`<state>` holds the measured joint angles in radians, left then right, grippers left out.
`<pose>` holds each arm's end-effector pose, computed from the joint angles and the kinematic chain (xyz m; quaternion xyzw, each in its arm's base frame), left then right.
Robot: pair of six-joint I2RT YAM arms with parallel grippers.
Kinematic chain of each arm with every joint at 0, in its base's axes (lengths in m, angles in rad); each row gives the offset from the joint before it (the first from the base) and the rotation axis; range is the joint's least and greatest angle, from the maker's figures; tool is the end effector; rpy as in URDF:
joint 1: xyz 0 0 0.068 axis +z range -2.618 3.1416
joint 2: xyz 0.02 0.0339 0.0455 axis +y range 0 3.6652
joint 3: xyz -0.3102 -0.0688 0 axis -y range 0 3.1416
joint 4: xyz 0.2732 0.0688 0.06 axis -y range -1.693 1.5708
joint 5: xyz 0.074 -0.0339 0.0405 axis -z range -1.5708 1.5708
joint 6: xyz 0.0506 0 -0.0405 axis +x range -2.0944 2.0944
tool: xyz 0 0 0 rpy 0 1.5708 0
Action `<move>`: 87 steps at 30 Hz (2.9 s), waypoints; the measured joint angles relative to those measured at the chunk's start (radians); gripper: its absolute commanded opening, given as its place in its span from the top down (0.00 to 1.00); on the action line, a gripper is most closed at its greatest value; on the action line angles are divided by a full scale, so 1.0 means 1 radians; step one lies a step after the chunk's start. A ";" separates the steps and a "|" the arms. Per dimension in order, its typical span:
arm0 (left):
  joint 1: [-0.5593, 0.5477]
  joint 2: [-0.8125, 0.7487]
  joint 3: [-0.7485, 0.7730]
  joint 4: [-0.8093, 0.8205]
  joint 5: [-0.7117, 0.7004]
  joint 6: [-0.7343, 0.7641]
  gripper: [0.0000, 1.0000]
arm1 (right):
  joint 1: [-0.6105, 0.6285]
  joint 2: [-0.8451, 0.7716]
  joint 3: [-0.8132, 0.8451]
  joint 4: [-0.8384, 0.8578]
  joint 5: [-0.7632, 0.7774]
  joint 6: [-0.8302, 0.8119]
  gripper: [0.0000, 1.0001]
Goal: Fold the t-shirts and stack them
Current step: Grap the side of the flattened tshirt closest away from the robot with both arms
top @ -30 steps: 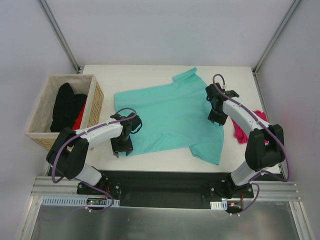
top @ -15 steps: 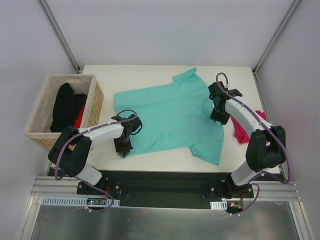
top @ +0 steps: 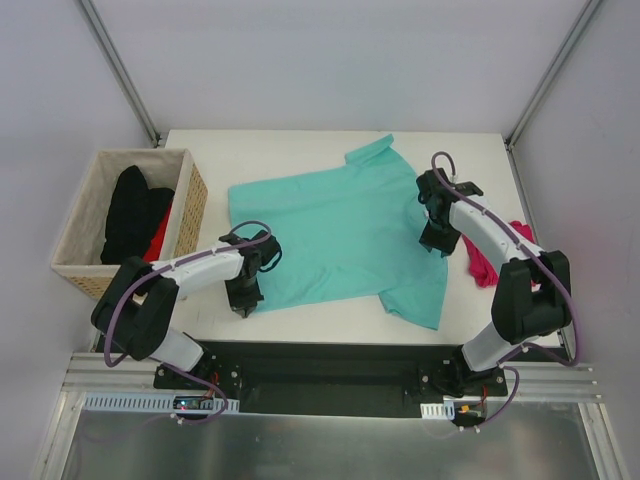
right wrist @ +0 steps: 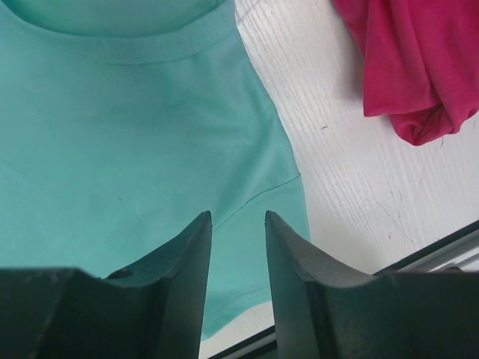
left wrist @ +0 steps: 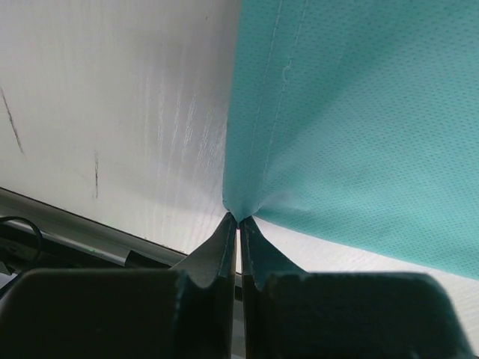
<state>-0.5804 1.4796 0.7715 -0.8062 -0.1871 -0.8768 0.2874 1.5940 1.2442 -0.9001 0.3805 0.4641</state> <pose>0.2103 -0.1266 0.1668 -0.1496 0.9839 0.0509 0.0832 0.3339 0.0791 0.2715 0.1156 0.9629 -0.1161 0.2144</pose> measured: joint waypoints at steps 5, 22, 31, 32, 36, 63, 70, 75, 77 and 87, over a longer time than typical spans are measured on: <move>0.000 -0.034 0.000 -0.009 -0.005 0.000 1.00 | 0.000 0.000 -0.088 0.002 -0.019 0.014 0.64; 0.006 -0.064 0.043 -0.047 -0.031 0.030 1.00 | 0.080 -0.089 -0.211 -0.010 -0.010 0.090 0.61; 0.006 -0.042 0.085 -0.049 -0.031 0.072 1.00 | 0.157 -0.200 -0.361 -0.061 0.017 0.183 0.60; 0.006 -0.039 0.088 -0.048 -0.031 0.077 1.00 | 0.161 -0.217 -0.382 -0.064 0.020 0.197 0.60; 0.006 -0.025 0.100 -0.048 -0.031 0.098 1.00 | 0.187 -0.283 -0.443 -0.092 0.026 0.249 0.59; 0.006 -0.048 0.120 -0.077 -0.031 0.119 1.00 | 0.280 -0.201 -0.504 -0.027 -0.082 0.383 0.59; 0.006 -0.050 0.124 -0.099 -0.031 0.119 1.00 | 0.281 -0.200 -0.507 -0.031 -0.083 0.425 0.59; 0.006 -0.050 0.138 -0.104 -0.031 0.119 1.00 | 0.281 -0.209 -0.520 -0.051 -0.083 0.468 0.59; 0.006 -0.050 0.143 -0.104 -0.031 0.119 1.00 | 0.280 -0.221 -0.527 -0.060 -0.085 0.489 0.59; 0.006 -0.058 0.145 -0.108 -0.031 0.121 1.00 | 0.278 -0.298 -0.542 -0.131 -0.078 0.586 0.59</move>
<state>-0.5739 1.4212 0.9161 -0.9146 -0.2180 -0.7559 0.5655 1.2964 0.7025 -1.0309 0.3027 1.0496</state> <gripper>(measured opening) 0.008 0.411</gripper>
